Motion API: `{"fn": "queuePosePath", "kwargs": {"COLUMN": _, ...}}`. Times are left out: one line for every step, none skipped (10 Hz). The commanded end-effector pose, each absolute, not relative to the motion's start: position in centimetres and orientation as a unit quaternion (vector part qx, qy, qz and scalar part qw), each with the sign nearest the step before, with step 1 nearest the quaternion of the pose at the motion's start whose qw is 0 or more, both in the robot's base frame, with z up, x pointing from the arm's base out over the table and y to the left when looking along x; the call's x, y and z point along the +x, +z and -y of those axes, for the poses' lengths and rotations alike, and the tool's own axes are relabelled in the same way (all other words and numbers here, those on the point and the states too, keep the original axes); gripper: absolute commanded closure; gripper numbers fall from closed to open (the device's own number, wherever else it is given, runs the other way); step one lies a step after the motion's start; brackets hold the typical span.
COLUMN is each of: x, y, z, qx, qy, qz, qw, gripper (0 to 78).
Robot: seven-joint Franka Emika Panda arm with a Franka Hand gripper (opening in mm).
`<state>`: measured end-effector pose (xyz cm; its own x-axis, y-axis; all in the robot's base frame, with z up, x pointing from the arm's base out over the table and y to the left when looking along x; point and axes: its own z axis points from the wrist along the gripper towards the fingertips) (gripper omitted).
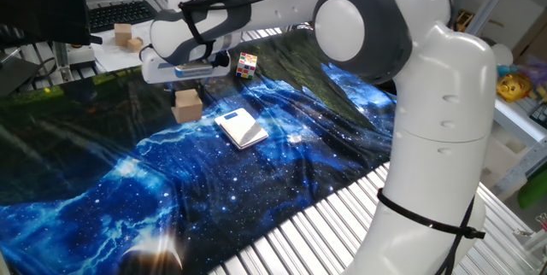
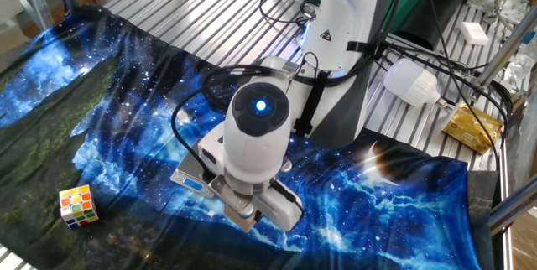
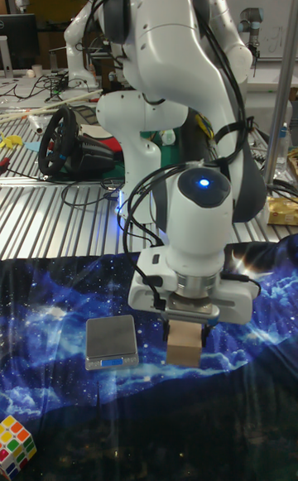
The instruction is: Place the block on the scale
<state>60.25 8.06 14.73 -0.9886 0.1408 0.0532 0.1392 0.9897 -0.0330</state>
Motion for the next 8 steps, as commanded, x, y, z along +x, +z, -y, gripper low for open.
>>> {"fn": "queuePosePath", "kwargs": {"x": 59.3, "y": 15.3, "z": -6.3, "qx": -0.059, "qy": 0.013, "qz": 0.998, "qw": 0.027, "gripper": 76.3}}
{"fn": "queuePosePath", "kwargs": {"x": 59.1, "y": 15.3, "z": -5.9, "qx": -0.056, "qy": 0.013, "qz": 0.998, "qw": 0.027, "gripper": 76.3}}
{"fn": "queuePosePath", "kwargs": {"x": 58.8, "y": 15.3, "z": -5.3, "qx": -0.051, "qy": 0.013, "qz": 0.998, "qw": 0.027, "gripper": 76.3}}
{"fn": "queuePosePath", "kwargs": {"x": 58.6, "y": 15.4, "z": -4.8, "qx": -0.048, "qy": 0.013, "qz": 0.998, "qw": 0.027, "gripper": 76.3}}
{"fn": "queuePosePath", "kwargs": {"x": 58.5, "y": 15.5, "z": -4.3, "qx": -0.044, "qy": 0.012, "qz": 0.999, "qw": 0.028, "gripper": 76.3}}
{"fn": "queuePosePath", "kwargs": {"x": 58.1, "y": 15.7, "z": -3.3, "qx": -0.038, "qy": 0.012, "qz": 0.999, "qw": 0.028, "gripper": 76.3}}
{"fn": "queuePosePath", "kwargs": {"x": 57.8, "y": 15.8, "z": -2.6, "qx": -0.032, "qy": 0.012, "qz": 0.999, "qw": 0.030, "gripper": 76.3}}
{"fn": "queuePosePath", "kwargs": {"x": 57.6, "y": 15.7, "z": -1.9, "qx": -0.024, "qy": 0.012, "qz": 0.999, "qw": 0.030, "gripper": 76.3}}
